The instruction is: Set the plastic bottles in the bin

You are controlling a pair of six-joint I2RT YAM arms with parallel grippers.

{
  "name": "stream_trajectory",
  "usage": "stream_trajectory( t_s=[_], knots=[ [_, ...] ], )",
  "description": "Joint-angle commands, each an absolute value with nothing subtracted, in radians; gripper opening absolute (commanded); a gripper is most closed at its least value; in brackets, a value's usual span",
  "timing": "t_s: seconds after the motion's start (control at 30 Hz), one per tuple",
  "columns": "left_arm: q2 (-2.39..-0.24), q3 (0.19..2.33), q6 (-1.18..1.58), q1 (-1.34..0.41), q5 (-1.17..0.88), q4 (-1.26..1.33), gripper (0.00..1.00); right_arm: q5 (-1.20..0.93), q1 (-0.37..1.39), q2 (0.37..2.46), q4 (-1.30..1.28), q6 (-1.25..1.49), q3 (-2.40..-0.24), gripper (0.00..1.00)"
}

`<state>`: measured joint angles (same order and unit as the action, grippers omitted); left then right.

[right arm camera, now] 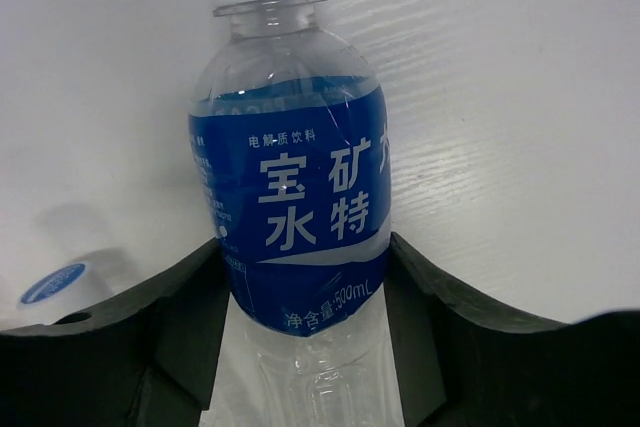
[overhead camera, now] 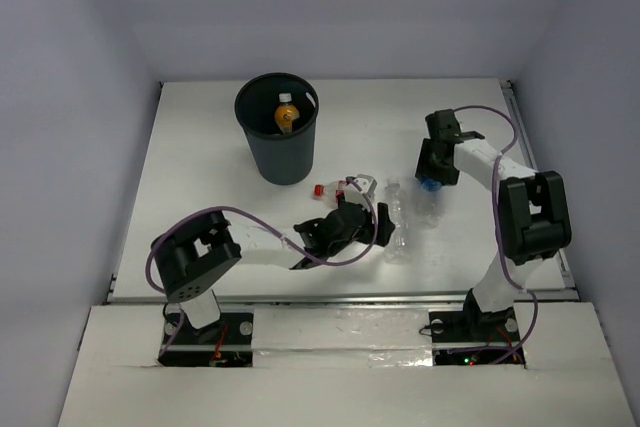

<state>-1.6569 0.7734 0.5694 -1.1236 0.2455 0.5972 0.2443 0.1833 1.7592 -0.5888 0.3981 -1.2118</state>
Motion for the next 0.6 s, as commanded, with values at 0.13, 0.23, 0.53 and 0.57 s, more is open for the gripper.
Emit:
stream_trajectory(
  t_s=[0.13,0.23,0.53,0.57],
  knots=[
    [-1.736,0.894,0.597,-1.157,0.298,0.554,0.74,0.342,0.178,1.482,-0.52,0.468,-1.097,0.55],
    [-1.779,0.929,0.62,-1.167,0.327,0.546,0.78,0.292,0.178,1.361,-0.485,0.477,-1.042,0.55],
    [-1.908,1.064,0.647,-1.167,0.425,0.463,0.84,0.111,0.178,1.08,-0.388,0.518,-0.916,0.56],
    [-1.922,1.098,0.647,-1.167,0.434,0.437,0.84,0.106,0.178,1.063,-0.379,0.518,-0.898,0.56]
  ],
)
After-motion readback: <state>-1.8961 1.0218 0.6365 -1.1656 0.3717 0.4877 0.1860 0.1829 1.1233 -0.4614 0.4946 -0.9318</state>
